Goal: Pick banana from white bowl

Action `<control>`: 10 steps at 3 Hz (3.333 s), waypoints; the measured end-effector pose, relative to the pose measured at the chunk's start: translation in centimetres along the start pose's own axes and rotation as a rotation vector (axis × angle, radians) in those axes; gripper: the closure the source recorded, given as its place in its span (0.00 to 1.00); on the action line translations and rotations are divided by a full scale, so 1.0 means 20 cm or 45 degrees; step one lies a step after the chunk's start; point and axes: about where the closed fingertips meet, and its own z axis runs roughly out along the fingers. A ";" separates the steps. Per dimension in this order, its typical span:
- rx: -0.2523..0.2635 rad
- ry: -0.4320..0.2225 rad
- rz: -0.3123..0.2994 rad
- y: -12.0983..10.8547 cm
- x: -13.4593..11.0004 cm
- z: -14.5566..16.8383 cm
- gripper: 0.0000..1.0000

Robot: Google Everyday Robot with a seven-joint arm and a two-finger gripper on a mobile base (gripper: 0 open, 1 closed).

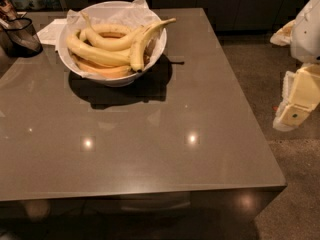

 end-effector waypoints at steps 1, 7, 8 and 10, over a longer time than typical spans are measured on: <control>0.000 0.000 0.000 0.00 0.00 0.00 0.00; 0.063 -0.180 -0.085 -0.28 -0.63 -0.04 0.00; 0.004 -0.160 -0.077 -0.31 -0.74 0.04 0.00; 0.018 -0.199 -0.026 -0.30 -0.84 0.05 0.00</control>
Offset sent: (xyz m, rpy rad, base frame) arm 0.0231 0.0277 0.0398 0.1076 -0.0446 0.0473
